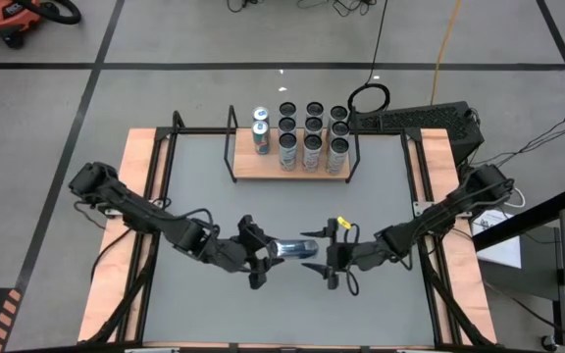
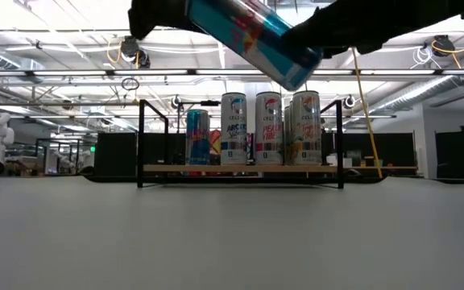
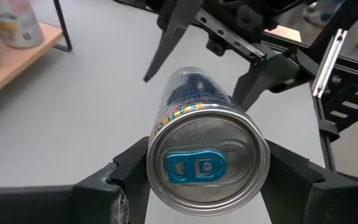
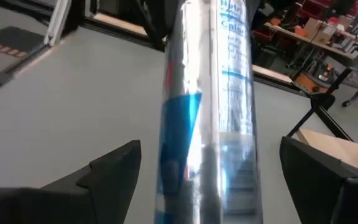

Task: Place canned beverage on shelf
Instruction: Put the blue soda can on the shelf aligned with the blue soda cans

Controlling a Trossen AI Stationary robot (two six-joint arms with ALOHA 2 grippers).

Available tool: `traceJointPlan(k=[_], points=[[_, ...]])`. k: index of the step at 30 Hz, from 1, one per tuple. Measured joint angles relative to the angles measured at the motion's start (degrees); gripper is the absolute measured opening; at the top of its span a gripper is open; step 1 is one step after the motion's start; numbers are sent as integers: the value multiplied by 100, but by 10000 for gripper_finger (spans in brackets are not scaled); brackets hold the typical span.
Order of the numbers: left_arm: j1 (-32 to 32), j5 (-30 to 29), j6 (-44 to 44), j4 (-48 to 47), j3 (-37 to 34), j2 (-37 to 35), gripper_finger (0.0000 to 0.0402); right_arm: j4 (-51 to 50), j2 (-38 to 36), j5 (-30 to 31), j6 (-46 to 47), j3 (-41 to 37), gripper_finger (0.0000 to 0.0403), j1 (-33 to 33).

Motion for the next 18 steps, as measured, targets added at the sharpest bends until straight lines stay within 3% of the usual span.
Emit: traceJointPlan(k=[9,18], points=[[197,282,-67,284,0,190,228,-216,113,176,12,-1,310,-12],[234,330,-138,270,0,197,228,-453,113,166,42,-2,222,-12]])
